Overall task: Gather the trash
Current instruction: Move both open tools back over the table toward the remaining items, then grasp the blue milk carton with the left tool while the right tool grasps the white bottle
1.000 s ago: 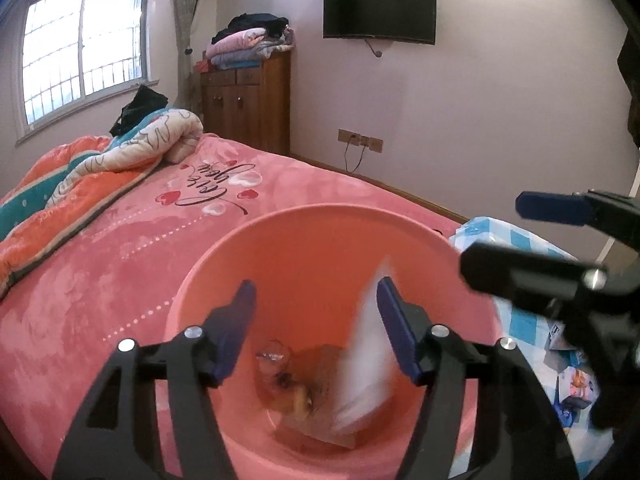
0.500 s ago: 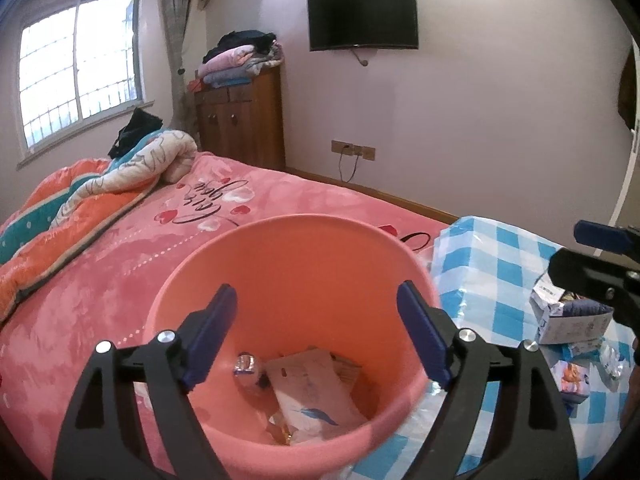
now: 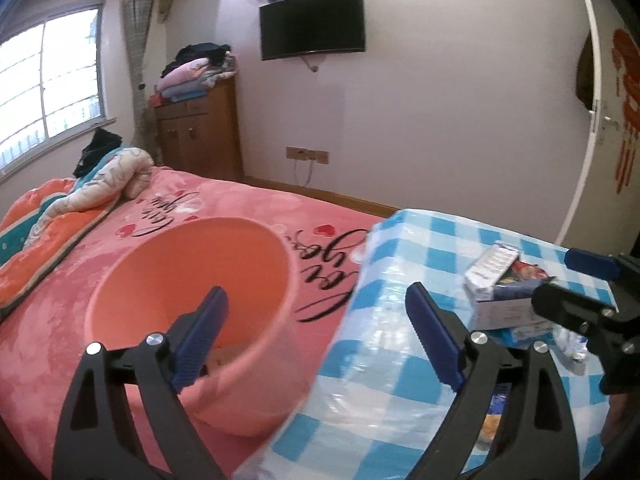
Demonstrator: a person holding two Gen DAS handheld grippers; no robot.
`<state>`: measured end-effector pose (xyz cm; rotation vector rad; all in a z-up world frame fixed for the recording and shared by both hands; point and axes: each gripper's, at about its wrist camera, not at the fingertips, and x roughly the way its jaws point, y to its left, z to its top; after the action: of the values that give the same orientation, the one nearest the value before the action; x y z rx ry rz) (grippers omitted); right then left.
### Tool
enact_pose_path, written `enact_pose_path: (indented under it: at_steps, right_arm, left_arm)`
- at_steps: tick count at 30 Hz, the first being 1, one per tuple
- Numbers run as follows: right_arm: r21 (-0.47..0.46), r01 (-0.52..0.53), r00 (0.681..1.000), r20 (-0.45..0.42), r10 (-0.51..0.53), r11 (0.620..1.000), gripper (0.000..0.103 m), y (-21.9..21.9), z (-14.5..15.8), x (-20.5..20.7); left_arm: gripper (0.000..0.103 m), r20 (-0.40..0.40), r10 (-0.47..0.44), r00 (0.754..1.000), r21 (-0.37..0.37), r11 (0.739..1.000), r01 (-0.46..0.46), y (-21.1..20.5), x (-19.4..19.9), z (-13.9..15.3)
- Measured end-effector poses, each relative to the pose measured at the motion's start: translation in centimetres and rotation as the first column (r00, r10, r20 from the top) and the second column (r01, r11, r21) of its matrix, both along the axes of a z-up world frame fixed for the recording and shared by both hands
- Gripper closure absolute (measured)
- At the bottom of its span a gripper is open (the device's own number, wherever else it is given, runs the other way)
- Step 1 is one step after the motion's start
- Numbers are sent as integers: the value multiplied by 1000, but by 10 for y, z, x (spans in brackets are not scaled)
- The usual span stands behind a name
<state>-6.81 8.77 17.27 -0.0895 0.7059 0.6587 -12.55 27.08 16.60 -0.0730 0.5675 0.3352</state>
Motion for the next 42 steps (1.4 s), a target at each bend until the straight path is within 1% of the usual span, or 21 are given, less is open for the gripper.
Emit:
enact_pose_path:
  at_steps: [9, 18, 20, 23, 33, 39, 42]
  right_arm:
    - [25, 101, 995, -8, -101, 995, 7, -59, -9, -7]
    - [39, 176, 984, -15, -176, 984, 7, -107, -28, -12]
    - [48, 193, 981, -31, -191, 980, 7, -117, -34, -11]
    - [55, 217, 976, -44, -215, 975, 7, -131, -43, -11]
    - [39, 287, 957, -46, -285, 957, 7, -170, -72, -14]
    - [41, 325, 944, -79, -321, 945, 7, -196, -87, -12]
    - [40, 347, 934, -103, -341, 937, 7, -209, -95, -9]
  left_arm:
    - [12, -11, -89, 996, 6, 996, 89, -49, 8, -7]
    - [12, -37, -151, 988, 9, 988, 152, -89, 20, -19]
    - [12, -46, -162, 986, 13, 987, 163, -97, 23, -22]
    - [12, -57, -178, 982, 21, 984, 179, -107, 27, -26]
    - [12, -110, -230, 967, 33, 972, 235, -138, 45, -47]
    - [11, -138, -267, 954, 15, 962, 271, -153, 56, -61]
    - [11, -148, -291, 945, -8, 956, 293, -157, 62, -68]
